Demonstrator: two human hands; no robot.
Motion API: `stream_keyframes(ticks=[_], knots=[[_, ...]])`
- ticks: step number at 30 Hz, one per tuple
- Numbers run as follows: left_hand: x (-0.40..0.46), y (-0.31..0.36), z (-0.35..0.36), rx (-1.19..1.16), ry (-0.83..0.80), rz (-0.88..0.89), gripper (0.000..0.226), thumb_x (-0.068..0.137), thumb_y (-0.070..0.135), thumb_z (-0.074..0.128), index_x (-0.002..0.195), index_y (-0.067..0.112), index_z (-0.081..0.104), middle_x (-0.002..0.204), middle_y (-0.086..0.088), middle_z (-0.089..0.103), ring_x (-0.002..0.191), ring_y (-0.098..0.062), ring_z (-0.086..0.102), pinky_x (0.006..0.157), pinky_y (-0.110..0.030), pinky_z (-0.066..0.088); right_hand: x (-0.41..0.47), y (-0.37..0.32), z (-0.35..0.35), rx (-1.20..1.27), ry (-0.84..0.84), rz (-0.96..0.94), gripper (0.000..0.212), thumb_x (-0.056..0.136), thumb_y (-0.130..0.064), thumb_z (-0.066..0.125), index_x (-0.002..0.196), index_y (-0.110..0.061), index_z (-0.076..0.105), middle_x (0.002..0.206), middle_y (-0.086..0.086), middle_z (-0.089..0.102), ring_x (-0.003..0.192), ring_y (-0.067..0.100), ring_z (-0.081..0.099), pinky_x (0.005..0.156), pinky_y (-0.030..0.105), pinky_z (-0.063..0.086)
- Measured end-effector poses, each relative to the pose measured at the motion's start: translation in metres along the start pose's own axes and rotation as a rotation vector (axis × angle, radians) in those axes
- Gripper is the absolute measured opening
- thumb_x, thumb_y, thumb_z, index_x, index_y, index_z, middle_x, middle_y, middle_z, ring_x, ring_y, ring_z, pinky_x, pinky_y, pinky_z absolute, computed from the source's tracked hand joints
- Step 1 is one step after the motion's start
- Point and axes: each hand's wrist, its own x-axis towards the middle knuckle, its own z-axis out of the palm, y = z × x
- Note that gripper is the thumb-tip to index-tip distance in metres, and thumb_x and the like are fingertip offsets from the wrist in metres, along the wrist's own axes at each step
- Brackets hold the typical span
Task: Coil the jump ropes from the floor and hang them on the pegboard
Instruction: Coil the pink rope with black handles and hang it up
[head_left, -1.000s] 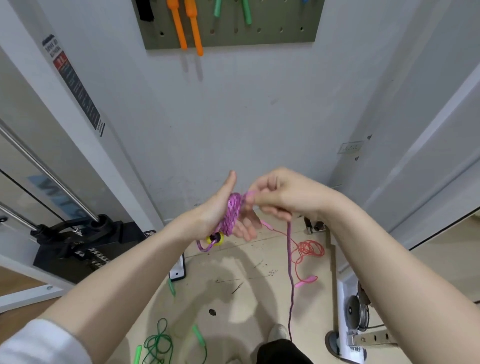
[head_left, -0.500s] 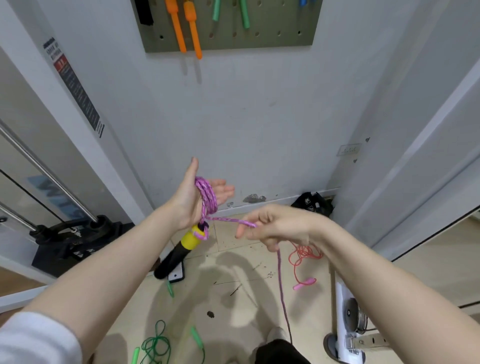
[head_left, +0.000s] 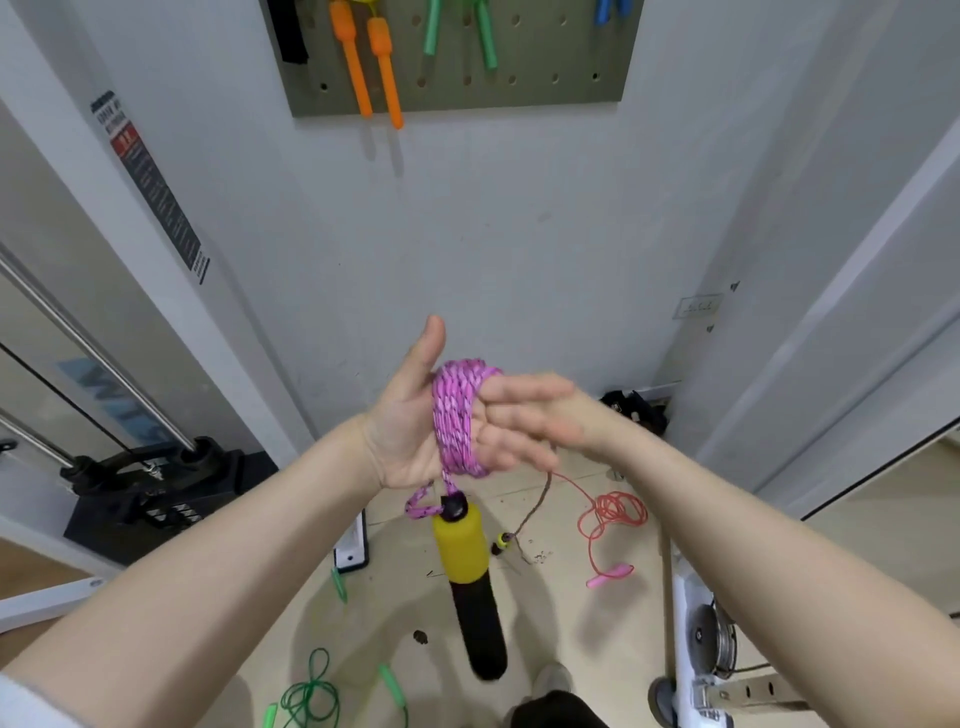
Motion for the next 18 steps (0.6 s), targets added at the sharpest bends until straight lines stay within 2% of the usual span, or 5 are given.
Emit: stream_keyframes(ticks=[4, 8, 12, 15, 18], knots=[[-0.005, 0.012, -0.018, 0.04, 0.426, 0.198, 0.088, 0.055, 0.066, 0.072, 0.122, 0.01, 0.061, 0.13, -0.018, 0.056, 0.108, -0.033, 0.062, 0.084, -0.034, 0.056, -0.017, 0.003, 0.016, -0.029, -0.413, 0.1, 0.015, 0.097, -0.017, 0.045, 0.095, -0.008, 0.056, 0.056, 0.01, 0.046, 0.044, 0.01, 0.046, 0.057, 0.029, 0.044], [-0.008, 0.002, -0.046, 0.156, 0.89, 0.169, 0.073, 0.085, 0.068, 0.022, 0.132, 0.019, 0.048, 0.146, -0.012, 0.038, 0.114, -0.026, 0.055, 0.095, -0.031, 0.046, -0.023, -0.027, 0.0, 0.159, -0.537, 0.027, 0.023, 0.087, -0.023, 0.057, 0.1, -0.003, 0.058, 0.052, 0.007, 0.04, 0.043, 0.012, 0.04, 0.061, 0.03, 0.052], [-0.009, -0.021, -0.048, 0.421, 0.871, -0.003, 0.064, 0.087, 0.063, 0.015, 0.119, 0.025, 0.055, 0.142, 0.0, 0.042, 0.126, -0.02, 0.047, 0.109, -0.03, 0.034, -0.022, -0.054, -0.022, 0.465, -0.19, -0.158, 0.015, 0.092, -0.003, 0.05, 0.079, -0.008, 0.052, 0.041, -0.01, 0.043, 0.032, 0.003, 0.031, 0.048, 0.023, 0.052], [-0.006, -0.024, -0.022, 0.416, 0.765, -0.07, 0.075, 0.074, 0.071, 0.018, 0.11, 0.021, 0.061, 0.128, 0.0, 0.055, 0.111, -0.017, 0.06, 0.101, -0.025, 0.043, -0.008, -0.051, -0.028, 0.592, 0.135, -0.191, 0.021, 0.094, -0.003, 0.048, 0.074, -0.01, 0.051, 0.041, -0.012, 0.035, 0.033, 0.004, 0.026, 0.038, 0.017, 0.044], [-0.004, -0.02, -0.002, 0.33, 0.578, -0.113, 0.096, 0.057, 0.086, 0.038, 0.116, 0.014, 0.059, 0.115, -0.009, 0.066, 0.096, -0.025, 0.068, 0.083, -0.028, 0.055, 0.007, -0.037, -0.013, 0.534, 0.245, -0.127, 0.022, 0.095, -0.011, 0.05, 0.074, -0.014, 0.053, 0.041, -0.015, 0.034, 0.034, 0.003, 0.026, 0.034, 0.016, 0.034]])
